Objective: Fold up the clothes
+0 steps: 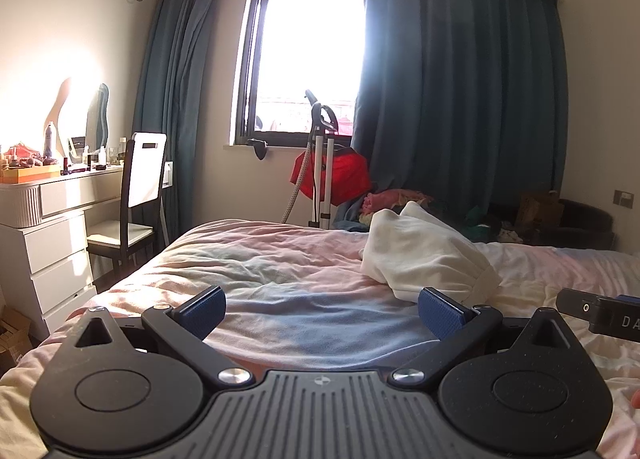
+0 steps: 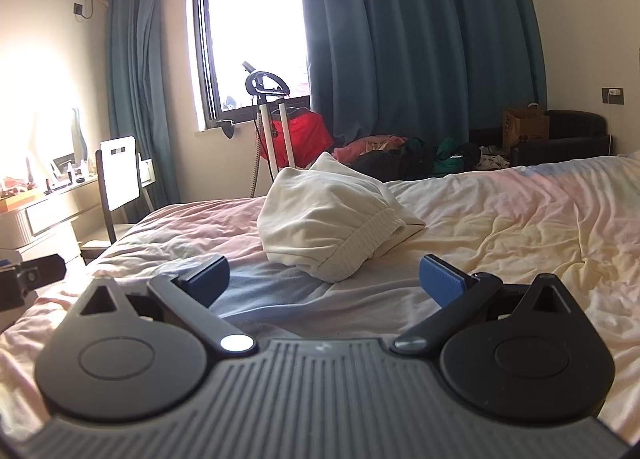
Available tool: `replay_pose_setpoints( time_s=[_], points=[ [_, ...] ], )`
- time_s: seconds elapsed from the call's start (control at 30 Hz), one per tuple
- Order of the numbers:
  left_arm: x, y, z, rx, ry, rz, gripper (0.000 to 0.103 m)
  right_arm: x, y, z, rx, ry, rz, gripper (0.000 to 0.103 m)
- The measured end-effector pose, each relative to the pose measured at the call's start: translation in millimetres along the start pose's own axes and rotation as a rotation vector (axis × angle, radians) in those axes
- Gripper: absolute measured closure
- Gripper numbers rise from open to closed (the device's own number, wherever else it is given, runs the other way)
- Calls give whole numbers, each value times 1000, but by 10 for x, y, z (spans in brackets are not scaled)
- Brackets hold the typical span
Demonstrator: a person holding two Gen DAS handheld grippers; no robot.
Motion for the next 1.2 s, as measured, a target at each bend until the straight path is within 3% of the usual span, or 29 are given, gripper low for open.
replay_pose_setpoints(
  time_s=[0.27,1.2],
  points=[
    [-49,11,33,4,40,-15,0,82,-10,-4,8,-26,6,0],
    [-102,30,73,13,49,-18,0,30,-22,-54,0,-2,20,0]
  ],
)
Point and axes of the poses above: each gripper's, at about its wrist camera, not at the fingertips, and x roughly against the way its jaws point, y to its left, z to its underside, the point moved 9 cm from there along -x, roughly the way its jaws point, and after that the axes turned 14 degrees about -z, right-handed, at the moved point
